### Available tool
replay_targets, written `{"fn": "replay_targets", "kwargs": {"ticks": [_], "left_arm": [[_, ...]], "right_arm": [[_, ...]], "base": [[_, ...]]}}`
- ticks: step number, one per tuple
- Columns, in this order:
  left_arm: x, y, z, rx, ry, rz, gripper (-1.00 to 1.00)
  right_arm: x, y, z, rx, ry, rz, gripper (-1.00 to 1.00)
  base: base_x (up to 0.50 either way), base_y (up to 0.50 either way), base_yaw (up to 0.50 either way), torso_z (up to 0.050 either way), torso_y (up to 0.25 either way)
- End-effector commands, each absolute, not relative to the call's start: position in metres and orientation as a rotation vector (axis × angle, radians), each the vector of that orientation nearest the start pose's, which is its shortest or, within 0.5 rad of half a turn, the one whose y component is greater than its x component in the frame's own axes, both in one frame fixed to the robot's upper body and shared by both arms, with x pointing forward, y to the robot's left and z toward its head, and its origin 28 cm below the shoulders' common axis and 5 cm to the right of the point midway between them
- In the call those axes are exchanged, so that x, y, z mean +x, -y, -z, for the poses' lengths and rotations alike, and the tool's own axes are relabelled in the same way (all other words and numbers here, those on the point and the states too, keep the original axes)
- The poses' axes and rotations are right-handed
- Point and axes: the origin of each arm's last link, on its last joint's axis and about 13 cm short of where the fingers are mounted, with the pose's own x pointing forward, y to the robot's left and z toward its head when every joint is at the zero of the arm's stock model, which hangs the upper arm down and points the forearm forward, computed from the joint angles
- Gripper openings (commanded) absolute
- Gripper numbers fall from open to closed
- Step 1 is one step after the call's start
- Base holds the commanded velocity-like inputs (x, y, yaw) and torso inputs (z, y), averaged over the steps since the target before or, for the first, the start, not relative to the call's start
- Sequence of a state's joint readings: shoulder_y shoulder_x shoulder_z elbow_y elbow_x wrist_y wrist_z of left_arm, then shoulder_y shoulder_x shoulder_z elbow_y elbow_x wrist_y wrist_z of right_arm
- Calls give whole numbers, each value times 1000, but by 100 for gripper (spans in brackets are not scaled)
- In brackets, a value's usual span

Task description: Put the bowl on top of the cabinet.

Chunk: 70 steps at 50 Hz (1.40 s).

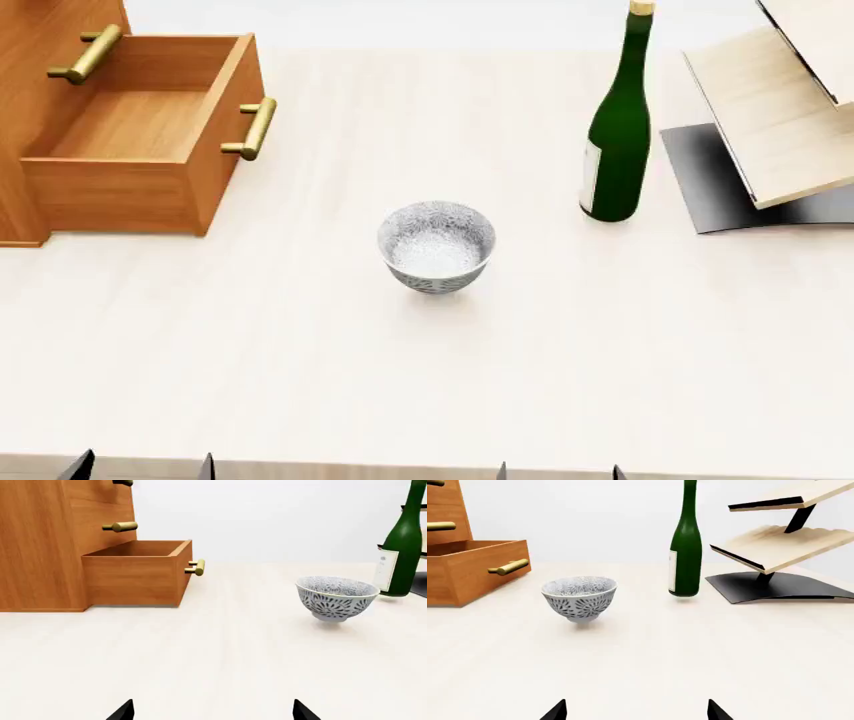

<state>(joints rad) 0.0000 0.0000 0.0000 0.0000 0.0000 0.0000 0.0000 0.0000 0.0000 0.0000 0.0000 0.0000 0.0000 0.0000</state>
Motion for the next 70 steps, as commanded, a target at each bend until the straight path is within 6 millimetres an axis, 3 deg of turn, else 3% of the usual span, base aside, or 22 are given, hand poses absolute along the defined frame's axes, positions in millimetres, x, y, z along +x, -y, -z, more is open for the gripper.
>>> {"fn": "replay_targets", "kwargs": {"ticks": [1,17,18,19,20,23,27,33,39,47,70], "left_arm": [[213,-208,-9,-16,-48,-19,100],[215,-211,-10,-39,-50,-42,100],[169,-207,83,-123,-79,-255,100],[180,-226,68,34,-84,-71,100],[188,-206,53,19,-91,7,100],[208,-201,-8,79,-29,34,100],[209,-201,-8,90,-35,31,100],[211,-207,-29,25,-28,-2,100],[201,-209,-64,-4,89,-7,100],[191,-212,-93,-18,168,6,100],[181,-211,-101,-14,241,13,100]], "right_arm": [[209,98,-10,6,-19,70,100],[211,98,-10,31,-13,36,100],[235,74,59,-46,-167,39,100],[195,118,74,-70,-328,77,100],[175,97,73,-6,-417,0,100],[211,96,-13,6,4,-4,100],[211,97,-15,-3,14,3,100],[202,99,-34,33,87,-23,100],[195,106,-71,65,186,-2,100],[179,110,-109,67,294,1,100],[167,116,-121,63,376,27,100]], "base": [[0,0,0,0,0],[0,0,0,0,0],[0,0,0,0,0],[0,0,0,0,0],[0,0,0,0,0],[0,0,0,0,0],[0,0,0,0,0],[107,0,0,0,0],[500,0,0,0,0],[500,0,0,0,0],[500,0,0,0,0]]}}
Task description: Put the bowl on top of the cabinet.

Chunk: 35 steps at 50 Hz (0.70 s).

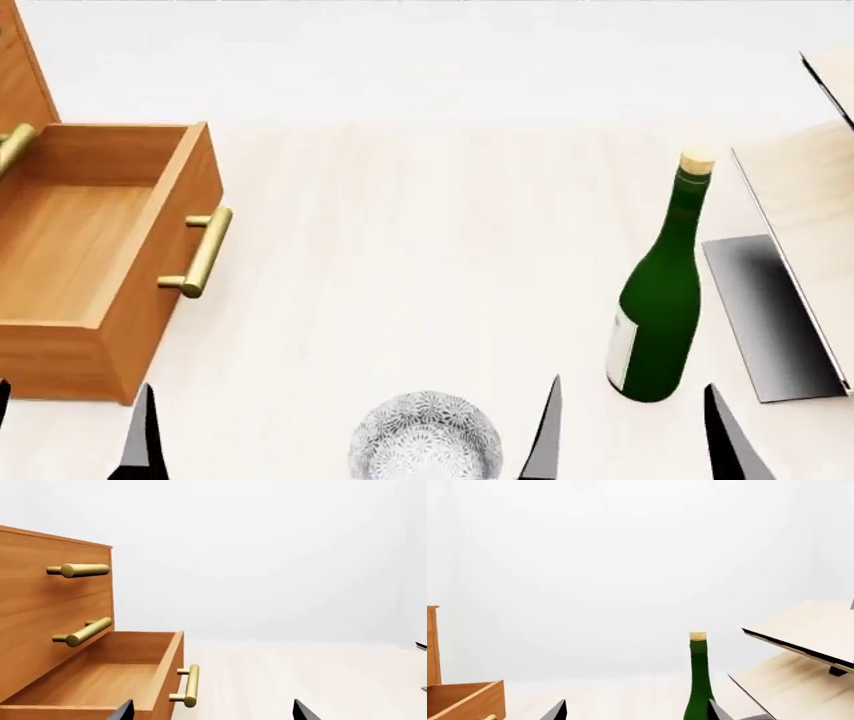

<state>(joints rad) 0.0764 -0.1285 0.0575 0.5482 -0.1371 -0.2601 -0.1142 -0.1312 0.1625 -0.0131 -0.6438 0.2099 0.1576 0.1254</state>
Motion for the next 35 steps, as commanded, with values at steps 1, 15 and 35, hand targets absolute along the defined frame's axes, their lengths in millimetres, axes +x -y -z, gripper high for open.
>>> {"fn": "replay_targets", "kwargs": {"ticks": [1,15,35], "left_arm": [[181,-211,-101,-13,239,13,100],[182,-212,-101,-11,241,16,100],[182,-213,-103,-27,260,61,100]], "right_arm": [[167,116,-121,65,376,26,100],[165,118,-124,75,387,22,100],[165,119,-123,70,376,22,100]], "base": [[500,0,0,0,0],[500,0,0,0,1],[325,0,0,27,0]]}}
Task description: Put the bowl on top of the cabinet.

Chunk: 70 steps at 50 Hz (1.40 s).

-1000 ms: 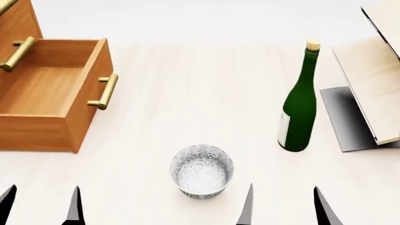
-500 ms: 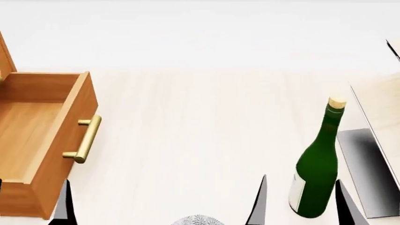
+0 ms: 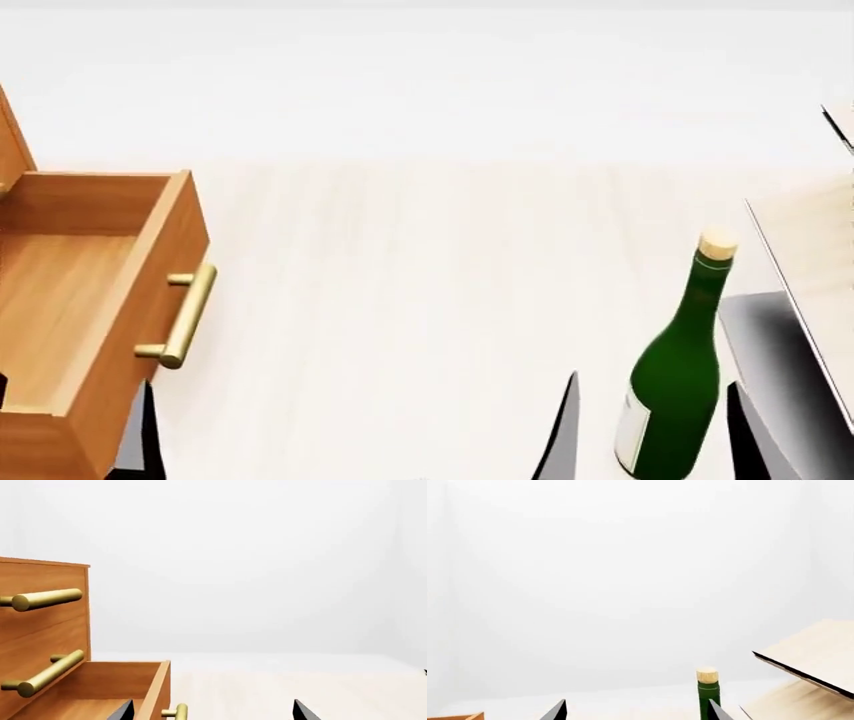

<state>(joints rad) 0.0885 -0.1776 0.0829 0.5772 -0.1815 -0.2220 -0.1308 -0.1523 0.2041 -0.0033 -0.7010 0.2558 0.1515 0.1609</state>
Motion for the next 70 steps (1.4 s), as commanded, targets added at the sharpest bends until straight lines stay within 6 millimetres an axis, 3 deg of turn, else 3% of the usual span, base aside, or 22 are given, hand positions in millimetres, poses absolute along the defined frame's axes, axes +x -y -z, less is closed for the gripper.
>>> {"fn": "replay_targets", "kwargs": {"ticks": [1,25,29,37,70], "left_arm": [[182,-213,-103,-27,259,61,100],[181,-215,-102,-45,252,68,100],[184,-215,-101,-47,183,45,100],[184,-216,-102,-73,188,115,100],[182,-216,-104,-41,213,128,100]], "right_arm": [[165,119,-123,70,375,21,100],[165,118,-122,53,379,16,100],[165,118,-122,53,379,16,100],[165,117,-122,51,379,14,100],[164,117,-123,45,382,13,100]], "base": [[0,0,0,50,0],[0,0,0,50,0],[0,0,0,50,0],[0,0,0,0,0],[0,0,0,0,-248]]}}
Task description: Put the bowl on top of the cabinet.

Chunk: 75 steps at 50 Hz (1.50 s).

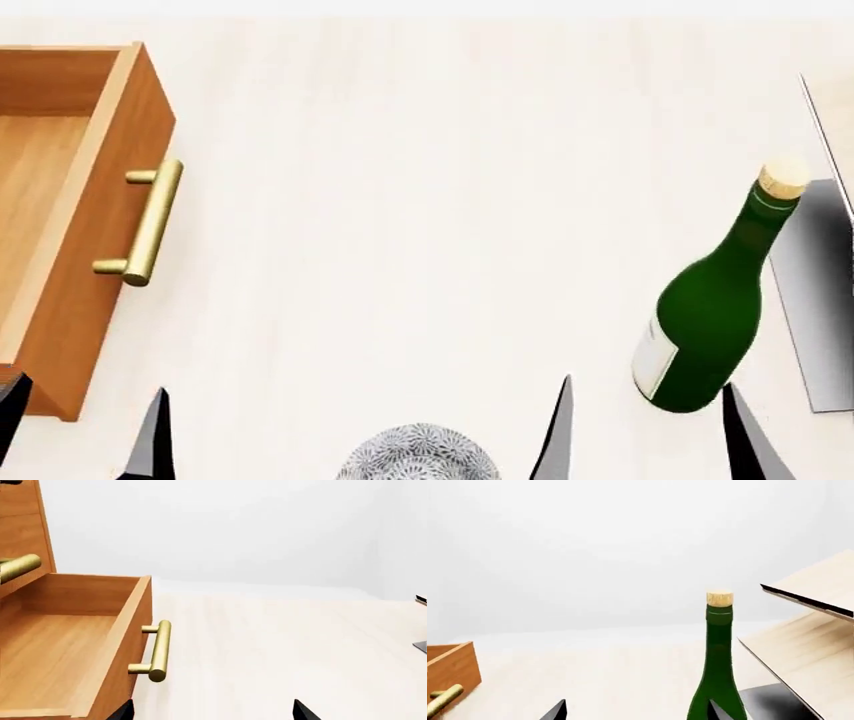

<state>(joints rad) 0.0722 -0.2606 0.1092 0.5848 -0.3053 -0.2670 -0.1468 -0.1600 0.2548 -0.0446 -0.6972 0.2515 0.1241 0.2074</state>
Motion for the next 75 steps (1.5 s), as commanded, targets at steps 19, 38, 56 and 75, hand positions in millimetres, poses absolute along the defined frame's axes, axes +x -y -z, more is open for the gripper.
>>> {"fn": "replay_targets", "kwargs": {"ticks": [19,38,56,75], "left_arm": [[203,-210,-174,125,182,389,100],[231,-191,-183,483,-54,876,100],[252,-179,-178,563,-326,991,100],[275,-175,-176,520,-333,931,100]], "right_arm": [[166,119,-122,47,379,16,100],[164,117,-120,33,373,-1,100],[163,117,-121,23,381,-4,100],[164,117,-120,22,377,-11,100]], "base": [[0,0,0,0,-87],[0,0,0,0,0],[0,0,0,0,0],[0,0,0,0,0]]}}
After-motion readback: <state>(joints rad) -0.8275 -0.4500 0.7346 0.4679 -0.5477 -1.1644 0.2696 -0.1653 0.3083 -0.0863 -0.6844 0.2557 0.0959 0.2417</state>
